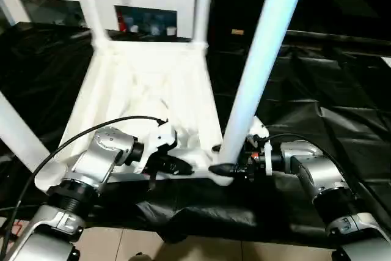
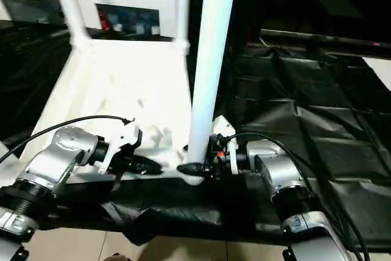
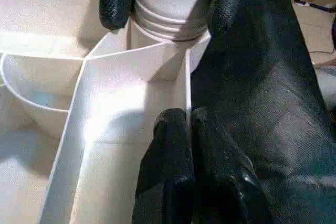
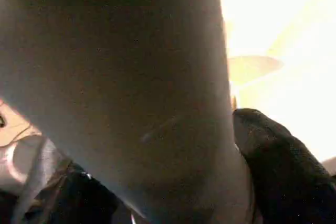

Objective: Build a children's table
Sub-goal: Rotate leg to tighten

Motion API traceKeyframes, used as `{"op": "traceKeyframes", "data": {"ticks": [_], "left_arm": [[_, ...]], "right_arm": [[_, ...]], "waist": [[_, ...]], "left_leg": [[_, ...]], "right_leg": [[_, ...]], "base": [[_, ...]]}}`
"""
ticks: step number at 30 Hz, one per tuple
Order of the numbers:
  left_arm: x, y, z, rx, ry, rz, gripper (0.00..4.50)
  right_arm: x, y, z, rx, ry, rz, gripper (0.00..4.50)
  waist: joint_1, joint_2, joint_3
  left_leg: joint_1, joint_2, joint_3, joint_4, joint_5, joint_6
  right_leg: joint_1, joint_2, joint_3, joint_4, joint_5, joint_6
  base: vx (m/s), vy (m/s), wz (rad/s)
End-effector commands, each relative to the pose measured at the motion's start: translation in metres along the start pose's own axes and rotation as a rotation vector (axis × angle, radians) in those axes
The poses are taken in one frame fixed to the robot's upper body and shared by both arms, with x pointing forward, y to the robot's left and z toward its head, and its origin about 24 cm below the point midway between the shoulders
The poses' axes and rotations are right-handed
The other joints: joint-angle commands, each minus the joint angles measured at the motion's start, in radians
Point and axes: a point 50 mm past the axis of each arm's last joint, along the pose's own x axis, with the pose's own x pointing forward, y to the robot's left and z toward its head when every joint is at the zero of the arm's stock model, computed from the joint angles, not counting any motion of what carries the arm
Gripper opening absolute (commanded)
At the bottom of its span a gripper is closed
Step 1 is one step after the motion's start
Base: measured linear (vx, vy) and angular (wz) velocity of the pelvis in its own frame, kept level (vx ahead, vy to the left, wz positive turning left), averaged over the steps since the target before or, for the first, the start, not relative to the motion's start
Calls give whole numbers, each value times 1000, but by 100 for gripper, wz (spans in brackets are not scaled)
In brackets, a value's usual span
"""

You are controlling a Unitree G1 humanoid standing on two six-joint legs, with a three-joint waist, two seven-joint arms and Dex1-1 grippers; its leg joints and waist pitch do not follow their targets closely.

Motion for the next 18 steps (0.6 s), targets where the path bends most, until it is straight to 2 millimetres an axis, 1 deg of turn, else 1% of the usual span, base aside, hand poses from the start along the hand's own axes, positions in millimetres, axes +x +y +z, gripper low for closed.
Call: {"op": "traceKeyframes", "data": {"ticks": [1, 2, 5, 7, 8, 9, 10, 11, 12, 13, 14, 15, 16, 17, 18], "left_arm": [[12, -5, 8, 43, -13, -57, 0], [12, -5, 8, 43, -13, -57, 0], [14, -2, 9, 40, -31, -14, 0], [16, 2, 11, 37, -48, 44, 0], [18, 4, 13, 30, -63, 73, 0], [20, 5, 15, 25, -75, 98, 0], [24, 8, 19, 16, -101, 146, 0], [26, 9, 21, 14, -113, 164, 0], [28, 9, 22, 12, -120, 174, 0], [29, 10, 23, 10, -122, 183, 0], [30, 11, 24, 7, -124, 197, 0], [36, 12, 26, 4, -128, 232, 0], [38, 13, 27, 0, -127, 256, 0], [43, 14, 29, -3, -127, 282, 0], [43, 14, 29, -3, -127, 282, 0]], "right_arm": [[10, 7, -1, 7, 16, 74, 294], [10, 7, -1, 7, 16, 74, 288], [12, 7, -2, 12, 6, 44, 280], [15, 2, -2, 9, -15, -28, 279], [18, 0, -2, 6, -27, -76, 278], [20, -3, -2, 8, -35, -131, 278], [26, -11, -2, 26, -58, -259, 274], [29, -15, -3, 43, -59, -322, 272], [30, -18, -4, 55, -58, -360, 269], [32, -19, -4, 58, -61, -376, 266], [34, -20, -4, 64, -65, -402, 265], [40, -24, -5, 89, -73, -481, 265], [43, -26, -5, 108, -75, -527, 265], [48, -29, -6, 134, -79, -590, 264], [48, -29, -6, 134, -79, -590, 264]], "waist": [[-3, -1, -57], [-2, -2, -57], [-2, -1, -58], [-3, -1, -57], [-4, 2, -56], [-6, 1, -55], [-9, 2, -54], [-15, 4, -53], [-24, 1, -53], [-30, 0, -52], [-34, -1, -53], [-41, -1, -52], [-44, 0, -52], [-50, -1, -52], [-55, 0, -51]], "left_leg": [[10, -1, 20, -65, -243, 35], [9, -2, 19, -65, -241, 33], [10, -2, 20, -64, -243, 30], [10, -3, 19, -65, -246, 24], [11, -4, 18, -65, -260, 19], [10, -4, 18, -66, -267, 16], [11, -6, 17, -68, -277, 4], [12, -6, 15, -70, -291, -11], [6, -10, 10, -73, -303, -20], [2, -10, 8, -75, -309, -21], [0, -10, 7, -75, -317, -21], [3, -11, 7, -73, -328, -18], [6, -11, 8, -72, -334, -16], [6, -11, 8, -71, -331, -17], [4, -13, 6, -73, -334, -17]], "right_leg": [[47, -25, 18, -57, -211, -222], [49, -26, 19, -56, -213, -220], [48, -26, 19, -58, -220, -215], [48, -27, 20, -58, -224, -213], [46, -27, 20, -61, -247, -206], [45, -27, 20, -64, -261, -201], [44, -28, 21, -66, -289, -191], [41, -31, 21, -69, -325, -182], [47, -29, 17, -71, -363, -165], [49, -28, 16, -72, -381, -155], [49, -30, 15, -76, -411, -137], [43, -29, 16, -80, -424, -135], [40, -29, 16, -82, -430, -136], [39, -29, 17, -82, -433, -137], [40, -28, 15, -84, -449, -134]], "base": [[0, 0, 0], [0, 0, 0], [0, 0, 0], [0, 0, 0], [0, 0, 0], [0, 0, 0], [0, 0, 0], [0, 0, 0], [0, 0, 0], [0, 0, 0], [0, 0, 0], [0, 0, 0], [0, 0, 0], [0, 0, 0], [0, 0, 0]]}}
